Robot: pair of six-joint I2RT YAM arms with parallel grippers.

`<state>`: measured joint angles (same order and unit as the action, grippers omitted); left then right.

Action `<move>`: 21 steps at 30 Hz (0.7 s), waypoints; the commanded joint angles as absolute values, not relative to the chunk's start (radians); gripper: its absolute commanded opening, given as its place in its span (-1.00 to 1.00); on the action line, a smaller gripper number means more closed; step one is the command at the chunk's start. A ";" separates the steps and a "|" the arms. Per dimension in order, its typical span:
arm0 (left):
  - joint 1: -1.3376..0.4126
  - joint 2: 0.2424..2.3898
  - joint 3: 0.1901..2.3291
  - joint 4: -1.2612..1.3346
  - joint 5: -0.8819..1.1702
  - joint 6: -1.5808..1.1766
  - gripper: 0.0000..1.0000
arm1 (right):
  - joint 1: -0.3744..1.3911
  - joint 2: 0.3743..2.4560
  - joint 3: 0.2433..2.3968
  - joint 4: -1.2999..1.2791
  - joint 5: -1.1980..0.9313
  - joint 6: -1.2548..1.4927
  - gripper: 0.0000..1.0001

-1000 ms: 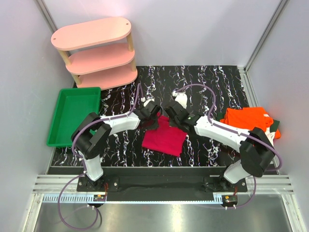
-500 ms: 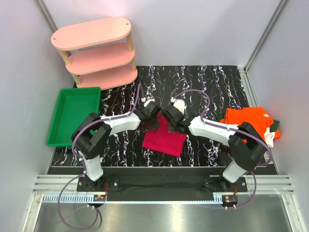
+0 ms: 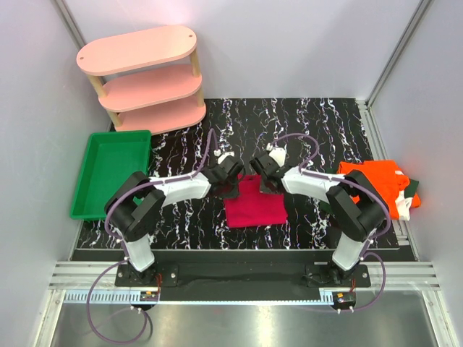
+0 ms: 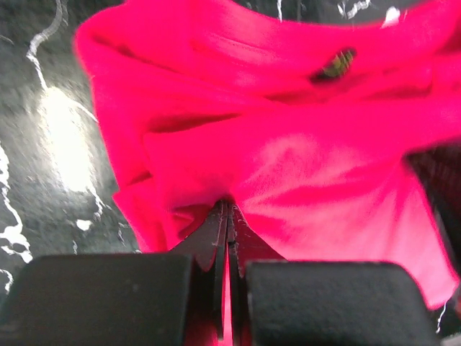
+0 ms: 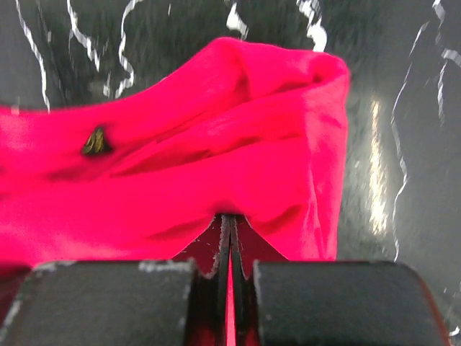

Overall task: Fold and stack the t-shirts
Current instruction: Smooth out wrinkles on the folded tshirt

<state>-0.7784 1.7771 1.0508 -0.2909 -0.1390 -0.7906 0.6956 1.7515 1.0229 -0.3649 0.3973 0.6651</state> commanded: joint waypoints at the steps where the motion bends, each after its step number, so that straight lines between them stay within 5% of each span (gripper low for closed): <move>1: -0.788 1.749 1.019 -0.327 -0.153 -0.799 -0.99 | 0.657 1.812 1.066 -0.371 0.422 0.617 -1.00; 9: -0.788 1.741 1.025 -0.336 -0.176 -0.781 -0.99 | 0.655 1.777 1.051 -0.351 0.425 0.635 -1.00; 13: -0.787 1.727 1.074 -0.341 -0.196 -0.750 -0.65 | 0.655 1.709 1.089 -0.350 0.416 0.608 -1.00; 21: -0.769 1.856 1.232 -0.391 -0.166 -0.704 -0.61 | 0.657 1.744 1.089 -0.379 0.374 0.604 -1.00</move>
